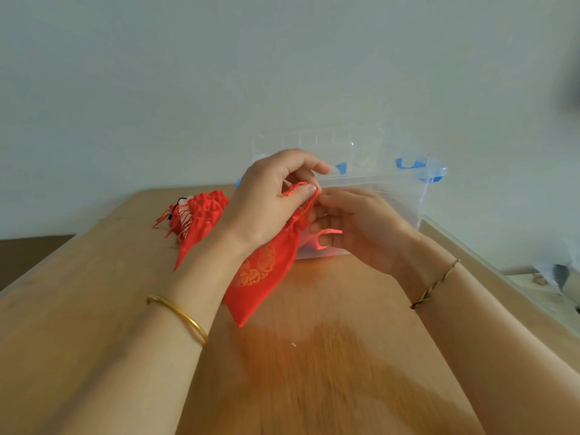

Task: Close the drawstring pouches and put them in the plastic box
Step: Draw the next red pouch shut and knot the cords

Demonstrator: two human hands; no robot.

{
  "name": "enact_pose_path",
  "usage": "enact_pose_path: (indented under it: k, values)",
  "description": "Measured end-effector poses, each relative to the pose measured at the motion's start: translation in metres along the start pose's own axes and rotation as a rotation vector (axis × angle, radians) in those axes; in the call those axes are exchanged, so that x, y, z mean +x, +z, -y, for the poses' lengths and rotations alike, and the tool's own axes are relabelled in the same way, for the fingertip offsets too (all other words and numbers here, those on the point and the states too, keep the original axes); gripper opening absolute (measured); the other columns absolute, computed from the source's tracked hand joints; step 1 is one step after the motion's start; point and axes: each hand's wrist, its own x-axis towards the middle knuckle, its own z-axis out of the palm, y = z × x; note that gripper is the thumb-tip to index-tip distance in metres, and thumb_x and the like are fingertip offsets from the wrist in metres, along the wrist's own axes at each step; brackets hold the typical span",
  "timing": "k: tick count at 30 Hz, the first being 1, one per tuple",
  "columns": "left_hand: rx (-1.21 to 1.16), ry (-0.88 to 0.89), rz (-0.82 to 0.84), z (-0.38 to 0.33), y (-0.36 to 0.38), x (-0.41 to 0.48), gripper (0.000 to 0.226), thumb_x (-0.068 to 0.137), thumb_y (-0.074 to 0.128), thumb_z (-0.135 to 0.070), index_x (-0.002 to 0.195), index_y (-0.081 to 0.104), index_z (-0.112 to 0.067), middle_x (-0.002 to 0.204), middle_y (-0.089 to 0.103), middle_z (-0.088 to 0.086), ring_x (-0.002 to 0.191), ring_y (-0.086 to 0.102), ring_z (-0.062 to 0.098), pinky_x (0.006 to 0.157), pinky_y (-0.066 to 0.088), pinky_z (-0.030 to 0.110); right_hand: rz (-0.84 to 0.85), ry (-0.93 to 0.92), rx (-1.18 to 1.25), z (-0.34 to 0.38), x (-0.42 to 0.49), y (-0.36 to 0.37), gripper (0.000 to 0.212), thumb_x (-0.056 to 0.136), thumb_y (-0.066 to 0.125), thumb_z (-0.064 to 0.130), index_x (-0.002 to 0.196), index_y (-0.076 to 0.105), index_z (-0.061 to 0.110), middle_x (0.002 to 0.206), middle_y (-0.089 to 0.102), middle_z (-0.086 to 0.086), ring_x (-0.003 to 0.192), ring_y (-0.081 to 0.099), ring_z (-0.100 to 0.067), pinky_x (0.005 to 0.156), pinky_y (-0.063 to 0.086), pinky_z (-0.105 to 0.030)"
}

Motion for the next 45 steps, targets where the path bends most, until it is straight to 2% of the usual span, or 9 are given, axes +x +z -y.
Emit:
enact_pose_path:
  k: [5,11,19,24,27,31,35,38,45]
  values:
    - [-0.030,-0.002,-0.063,0.000,0.001,0.001,0.025,0.080,0.064,-0.004,0.098,0.068,-0.021,0.079,0.067,-0.006,0.078,0.062,0.006,0.077,0.046,0.020,0.053,0.028,0.086,0.000,-0.001,0.002,0.019,0.092,0.046,0.016,0.086,0.064,0.011,0.076,0.058,-0.002,0.063,0.054,-0.011,0.055,0.046,-0.021]
    - [-0.100,-0.074,-0.081,0.011,-0.007,0.002,0.021,0.078,0.068,-0.010,0.094,0.070,-0.024,0.085,0.070,-0.011,0.081,0.066,0.005,0.078,0.050,0.020,-0.100,-0.056,0.018,0.000,0.001,-0.002,0.022,0.095,0.045,0.019,0.078,0.055,0.010,0.071,0.057,-0.004,0.056,0.055,-0.013,0.051,0.044,-0.022]
    - [0.049,-0.200,0.094,0.022,-0.027,0.003,0.015,0.090,0.057,-0.015,0.098,0.069,-0.016,0.080,0.071,-0.004,0.069,0.066,0.004,0.063,0.049,0.014,-0.305,-0.134,-0.041,-0.001,-0.001,-0.009,0.030,0.096,0.044,0.018,0.067,0.050,0.012,0.066,0.058,-0.005,0.052,0.057,-0.015,0.050,0.043,-0.024]
    - [-0.088,-0.297,0.199,0.026,-0.035,-0.001,0.039,0.091,0.043,-0.037,0.092,0.066,-0.005,0.065,0.070,-0.003,0.058,0.058,0.005,0.051,0.043,0.015,-0.343,-0.081,0.095,-0.005,-0.001,-0.013,0.029,0.095,0.045,0.020,0.066,0.048,0.013,0.062,0.060,-0.003,0.050,0.057,-0.014,0.052,0.043,-0.026]
    - [-0.148,-0.373,0.205,0.027,-0.038,-0.004,0.049,0.092,0.036,-0.044,0.072,0.066,-0.011,0.062,0.070,0.001,0.057,0.057,0.008,0.050,0.042,0.020,-0.386,-0.084,0.080,-0.005,-0.001,-0.015,0.029,0.095,0.046,0.019,0.066,0.049,0.013,0.061,0.058,-0.002,0.048,0.056,-0.011,0.050,0.042,-0.024]
    - [-0.115,-0.468,0.050,0.029,-0.042,-0.005,0.052,0.099,0.035,-0.032,0.052,0.046,-0.013,0.055,0.068,0.003,0.049,0.057,0.011,0.049,0.037,0.024,-0.557,-0.093,-0.264,-0.010,-0.002,-0.021,0.022,0.090,0.046,0.008,0.068,0.050,0.007,0.061,0.053,-0.004,0.047,0.052,-0.013,0.048,0.040,-0.024]
    - [-0.505,-0.392,-0.005,0.016,-0.033,-0.001,0.055,0.100,0.032,-0.031,0.050,0.045,-0.015,0.083,0.074,0.009,0.083,0.070,0.020,0.057,0.048,0.021,-0.552,-0.031,-0.453,-0.020,0.001,-0.021,0.020,0.088,0.046,0.005,0.069,0.052,0.005,0.060,0.055,-0.005,0.049,0.052,-0.015,0.049,0.042,-0.025]
    - [-0.678,-0.380,0.051,0.008,-0.024,0.000,0.048,0.100,0.031,-0.032,0.060,0.048,-0.011,0.076,0.072,0.007,0.084,0.069,0.022,0.063,0.051,0.022,-0.522,-0.028,-0.440,-0.021,0.001,-0.019,0.023,0.089,0.047,0.008,0.066,0.051,0.008,0.061,0.057,-0.004,0.048,0.053,-0.013,0.047,0.042,-0.023]
    - [-0.305,-0.422,0.288,0.000,-0.015,-0.003,0.009,0.085,0.063,-0.016,0.091,0.068,-0.010,0.064,0.066,-0.002,0.063,0.061,0.007,0.051,0.039,0.016,-0.385,-0.258,-0.136,0.001,-0.007,-0.004,0.026,0.093,0.053,0.020,0.069,0.057,0.011,0.066,0.058,0.000,0.053,0.050,-0.010,0.050,0.041,-0.020]
